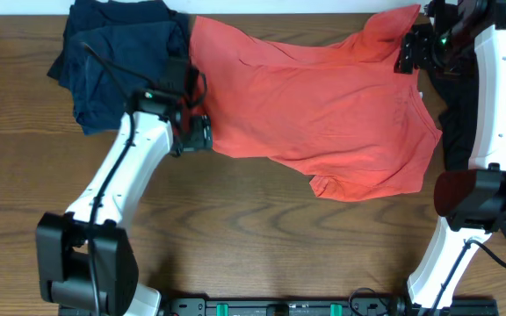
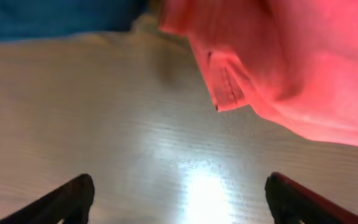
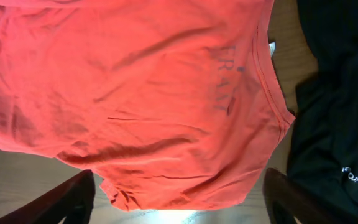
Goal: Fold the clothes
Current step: 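Grasp the shirt's left hem with the left gripper and smooth it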
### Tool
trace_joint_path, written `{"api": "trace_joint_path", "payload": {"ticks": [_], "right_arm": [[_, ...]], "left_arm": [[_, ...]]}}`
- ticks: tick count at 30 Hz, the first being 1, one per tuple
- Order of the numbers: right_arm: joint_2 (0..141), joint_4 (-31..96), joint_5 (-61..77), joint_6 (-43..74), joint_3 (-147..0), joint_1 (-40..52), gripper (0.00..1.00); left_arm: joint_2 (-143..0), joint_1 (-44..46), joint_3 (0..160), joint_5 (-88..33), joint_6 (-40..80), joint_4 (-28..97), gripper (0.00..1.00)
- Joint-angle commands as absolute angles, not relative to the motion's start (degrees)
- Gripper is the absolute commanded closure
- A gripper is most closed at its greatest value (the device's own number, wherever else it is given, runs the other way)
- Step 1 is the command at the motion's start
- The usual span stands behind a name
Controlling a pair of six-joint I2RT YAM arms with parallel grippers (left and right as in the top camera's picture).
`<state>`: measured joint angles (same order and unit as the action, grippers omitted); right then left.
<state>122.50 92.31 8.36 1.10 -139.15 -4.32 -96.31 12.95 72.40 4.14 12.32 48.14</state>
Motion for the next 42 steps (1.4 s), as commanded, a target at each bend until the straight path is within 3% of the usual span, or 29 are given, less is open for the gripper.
{"api": "trace_joint_path", "payload": {"ticks": [1,5,7,17,29,33,37,42], "right_arm": [[122.1,92.4,9.3,-0.1,-139.0,-4.4,0.19],[122.1,92.5,9.3,-0.2,-139.0,-4.1,0.21],[122.1,92.6,9.3,-0.5,-139.0,-4.1,0.22],[122.1,92.4,9.3,-1.3,-139.0,-4.1,0.23],[122.1,92.4,9.3,-1.4,-139.0,-4.1,0.23],[122.1,92.3,9.3,-1.4,-139.0,-4.1,0.23],[122.1,92.1,9.3,-1.4,-139.0,-4.1,0.23],[122.1,92.2,9.3,-1.4,-139.0,-4.1,0.23]], "left_arm": [[-96.1,12.9,69.8,2.3,6.3,43.7,0.19],[-96.6,12.9,66.8,-0.9,1.4,37.0,0.42],[-97.8,12.9,65.9,-2.3,0.2,35.4,0.49],[-105.1,12.9,65.6,-3.7,-2.2,33.0,0.58],[-110.5,12.9,65.6,-4.0,-2.1,26.0,0.59],[-112.1,12.9,65.6,-4.1,-1.9,26.5,0.71],[-112.0,12.8,65.6,-3.9,-1.2,26.5,0.93],[-110.2,11.9,66.7,-3.6,3.3,31.4,0.94]]}}
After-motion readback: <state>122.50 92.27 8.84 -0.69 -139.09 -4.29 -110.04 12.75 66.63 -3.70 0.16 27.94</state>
